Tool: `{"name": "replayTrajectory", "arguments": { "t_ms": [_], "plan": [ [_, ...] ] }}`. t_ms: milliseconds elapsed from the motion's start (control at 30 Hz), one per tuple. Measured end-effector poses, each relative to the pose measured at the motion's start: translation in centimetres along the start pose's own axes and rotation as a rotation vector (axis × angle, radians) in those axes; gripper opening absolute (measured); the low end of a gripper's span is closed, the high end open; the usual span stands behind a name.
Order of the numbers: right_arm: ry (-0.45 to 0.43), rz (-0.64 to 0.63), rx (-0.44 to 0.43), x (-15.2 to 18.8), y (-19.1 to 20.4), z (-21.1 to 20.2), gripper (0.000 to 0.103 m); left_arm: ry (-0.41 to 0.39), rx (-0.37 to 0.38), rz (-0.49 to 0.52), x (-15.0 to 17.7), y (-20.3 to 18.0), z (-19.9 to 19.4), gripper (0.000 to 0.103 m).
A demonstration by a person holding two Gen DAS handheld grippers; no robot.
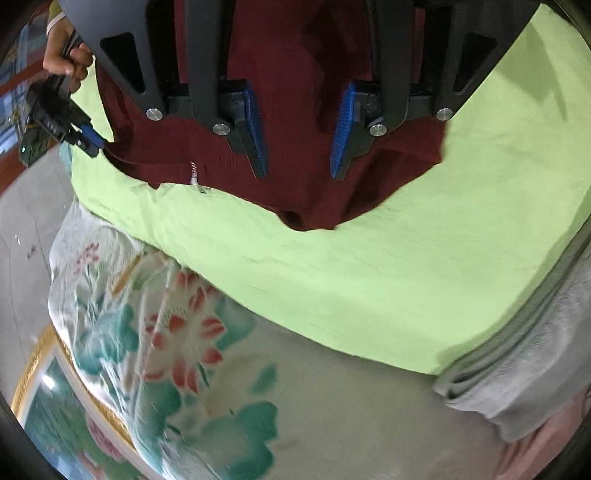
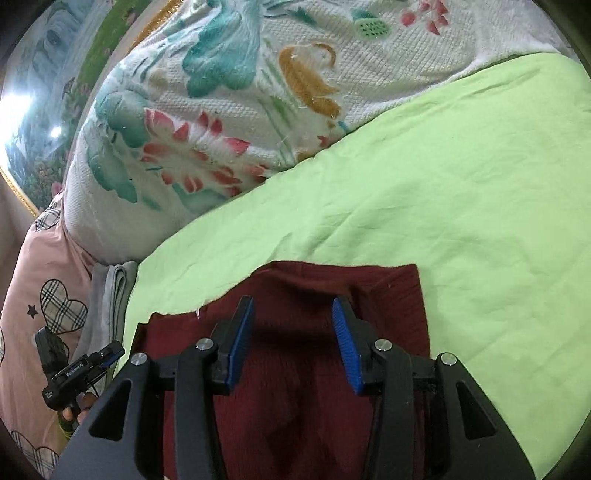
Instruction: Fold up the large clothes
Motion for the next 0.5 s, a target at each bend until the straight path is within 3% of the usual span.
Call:
{"name": "replayTrajectory", "arguments": {
  "t_ms": [267,500],
  "plan": [
    [0.044,0.044,-0.026,4.8,-0.1,-1.2,0.045,0.039,0.028,-0.064,6.1,1.3,-2.2,0.035],
    [0.105,-0.017,-0.099,9.1,4.1,-1.4,0.045,0.064,0.078,-0.105,11.2,0.4,-4.8,0.039]
  ]
}}
Point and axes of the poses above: each gripper's, at about its wrist camera, not at the fingertips, and z roughly the way its jaws point, y to its left, x to its underside, the point moved 9 cm from there along z, roughly the way its jaws point, and after that the axes turned 2 degrees about x, right-handed, at the moved point
